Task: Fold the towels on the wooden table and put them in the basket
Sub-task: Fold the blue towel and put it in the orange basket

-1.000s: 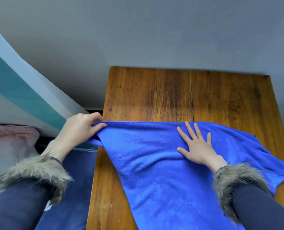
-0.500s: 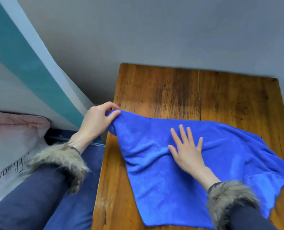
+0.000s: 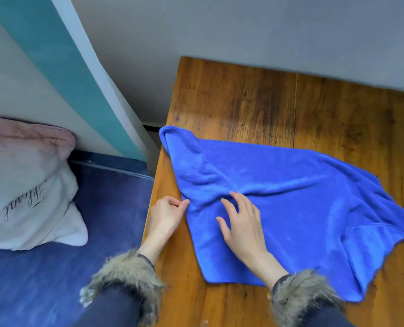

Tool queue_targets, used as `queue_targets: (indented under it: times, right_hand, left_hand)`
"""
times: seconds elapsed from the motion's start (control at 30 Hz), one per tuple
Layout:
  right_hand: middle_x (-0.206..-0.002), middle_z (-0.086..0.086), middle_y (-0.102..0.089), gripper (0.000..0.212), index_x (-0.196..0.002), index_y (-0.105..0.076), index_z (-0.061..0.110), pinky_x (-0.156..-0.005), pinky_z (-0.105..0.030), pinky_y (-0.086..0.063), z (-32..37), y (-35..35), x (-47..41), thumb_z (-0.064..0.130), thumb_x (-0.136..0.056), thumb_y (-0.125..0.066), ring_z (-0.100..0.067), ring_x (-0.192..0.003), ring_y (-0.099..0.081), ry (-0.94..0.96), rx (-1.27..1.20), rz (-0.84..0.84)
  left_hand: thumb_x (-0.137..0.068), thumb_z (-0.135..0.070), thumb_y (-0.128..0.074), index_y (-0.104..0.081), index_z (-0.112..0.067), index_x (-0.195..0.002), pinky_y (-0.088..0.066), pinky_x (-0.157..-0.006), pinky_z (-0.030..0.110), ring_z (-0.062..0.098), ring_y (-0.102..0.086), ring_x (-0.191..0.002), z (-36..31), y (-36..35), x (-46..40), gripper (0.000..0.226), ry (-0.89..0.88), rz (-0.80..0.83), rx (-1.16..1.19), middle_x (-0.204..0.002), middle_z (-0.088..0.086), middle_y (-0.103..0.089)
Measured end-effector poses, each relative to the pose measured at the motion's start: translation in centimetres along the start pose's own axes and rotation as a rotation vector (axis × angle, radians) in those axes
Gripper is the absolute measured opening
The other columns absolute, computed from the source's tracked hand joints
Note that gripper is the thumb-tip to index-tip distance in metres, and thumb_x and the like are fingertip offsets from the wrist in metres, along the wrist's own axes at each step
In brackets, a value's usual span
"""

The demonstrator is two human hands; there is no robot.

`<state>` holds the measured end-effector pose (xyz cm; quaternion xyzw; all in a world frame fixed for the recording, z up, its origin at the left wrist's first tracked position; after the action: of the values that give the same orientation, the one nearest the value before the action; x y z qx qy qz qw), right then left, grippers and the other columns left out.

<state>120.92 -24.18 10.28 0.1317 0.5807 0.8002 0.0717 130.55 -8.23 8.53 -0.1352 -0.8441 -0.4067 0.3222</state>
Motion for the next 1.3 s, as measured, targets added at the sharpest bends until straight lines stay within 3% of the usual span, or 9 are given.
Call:
queue_targets:
  times: [0.1, 0.23, 0.37, 0.5, 0.57, 0.73, 1.03, 1.2, 1.3]
  right_hand:
    - [-0.109, -0.009, -0.061, 0.038, -0.104, -0.063, 0.014, -0.074, -0.04, -0.053, 0.4, -0.1, 1.3, 0.039, -0.076, -0.056, -0.024, -0.101, -0.055, -0.029, -0.038, -0.031]
    - [-0.105, -0.003, -0.063, 0.061, -0.105, -0.064, 0.015, -0.07, -0.035, -0.052, 0.5, -0.1, 2.3, 0.064, -0.074, -0.044, -0.024, -0.094, -0.062, -0.12, -0.056, 0.058]
    - [-0.121, -0.002, -0.06, 0.084, -0.113, -0.061, 0.014, -0.085, -0.041, -0.047, 0.9, 0.3, 2.0, 0.077, -0.065, -0.036, -0.026, -0.112, -0.056, -0.327, -0.096, 0.147]
    - [-0.112, -0.006, -0.06, 0.035, -0.104, -0.06, 0.013, -0.084, -0.039, -0.041, -0.7, 1.0, 0.7, 0.042, -0.086, -0.053, -0.03, -0.109, -0.053, -0.552, -0.355, 0.102]
    - [-0.099, -0.014, -0.064, 0.018, -0.09, -0.062, 0.009, -0.077, -0.038, -0.039, -2.3, 1.6, 0.1, 0.025, -0.088, -0.055, -0.035, -0.099, -0.056, -0.635, -0.505, 0.051]
    - [-0.079, -0.01, -0.065, 0.016, -0.082, -0.064, 0.012, -0.066, -0.033, -0.037, -5.4, 3.5, -0.9, 0.027, -0.086, -0.059, -0.031, -0.081, -0.055, -0.696, -0.621, 0.029]
    - [-0.055, 0.003, -0.043, 0.031, -0.061, -0.048, 0.017, -0.054, -0.033, -0.03, -8.0, 2.8, -2.0, 0.025, -0.09, -0.054, -0.025, -0.068, -0.041, -0.696, -0.557, 0.131]
    - [-0.06, 0.001, -0.047, 0.029, -0.063, -0.048, 0.016, -0.061, -0.033, -0.031, -8.6, 2.5, -2.9, 0.026, -0.09, -0.055, -0.027, -0.074, -0.045, -0.728, -0.549, 0.198]
    - [-0.071, -0.003, -0.057, 0.02, -0.073, -0.058, 0.015, -0.065, -0.032, -0.036, -9.0, 2.6, -3.3, 0.027, -0.088, -0.057, -0.027, -0.08, -0.051, -0.706, -0.536, 0.237]
  left_hand:
    - [-0.08, -0.038, -0.067, -0.056, -0.02, -0.065, -0.044, -0.071, 0.03, 0.028, -0.063, -0.09, -0.9, -1.1, 0.8, 0.025, 0.016, 0.05, -0.058, -0.083, 0.007, -0.07]
    - [-0.079, -0.029, -0.067, -0.045, -0.015, -0.05, -0.043, -0.062, 0.029, 0.027, -0.057, -0.071, -3.0, -1.4, 1.5, 0.039, -0.048, 0.113, 0.106, -0.055, 0.002, -0.053]
    - [-0.084, -0.014, -0.065, -0.061, -0.009, -0.07, -0.053, -0.076, 0.041, 0.018, -0.057, -0.07, -6.6, -2.3, 2.5, 0.016, -0.191, 0.271, 0.418, -0.068, 0.005, -0.061]
    - [-0.089, -0.004, -0.056, -0.065, -0.014, -0.09, -0.051, -0.084, 0.031, 0.011, -0.062, -0.082, -9.4, -3.0, 3.1, 0.013, -0.321, 0.395, 0.481, -0.086, 0.0, -0.067]
    - [-0.088, -0.003, -0.056, -0.066, -0.016, -0.091, -0.049, -0.09, 0.03, 0.014, -0.064, -0.089, -8.9, -2.9, 2.4, 0.017, -0.344, 0.29, 0.401, -0.09, 0.001, -0.069]
    - [-0.087, -0.01, -0.058, -0.069, -0.008, -0.094, -0.051, -0.088, 0.033, 0.019, -0.065, -0.084, -3.7, -3.6, 1.3, 0.013, -0.063, 0.022, 0.254, -0.084, 0.003, -0.069]
    - [-0.091, -0.007, -0.056, -0.049, -0.002, -0.122, -0.052, -0.056, 0.016, 0.013, -0.059, -0.069, -6.0, -5.2, 1.4, 0.032, 0.182, 0.068, 0.805, -0.083, 0.005, -0.061]
    - [-0.087, -0.008, -0.062, -0.056, -0.007, -0.094, -0.048, -0.05, 0.014, 0.009, -0.058, -0.055, -6.7, -7.2, 1.7, 0.009, 0.184, 0.245, 0.59, -0.069, 0.004, -0.058]
    - [-0.083, -0.013, -0.068, -0.058, -0.012, -0.07, -0.048, -0.047, 0.016, 0.007, -0.058, -0.048, -6.0, -8.9, 2.7, 0.016, 0.168, 0.232, 0.469, -0.062, 0.004, -0.059]
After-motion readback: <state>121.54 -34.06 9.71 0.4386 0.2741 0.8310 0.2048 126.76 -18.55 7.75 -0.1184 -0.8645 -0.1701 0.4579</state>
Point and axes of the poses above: each hand's wrist, its own x-axis away from the middle knuckle, its own y-axis out of the back of the hand, z = x × y, the point moved 3 cm from there along -x, towards the middle knuckle
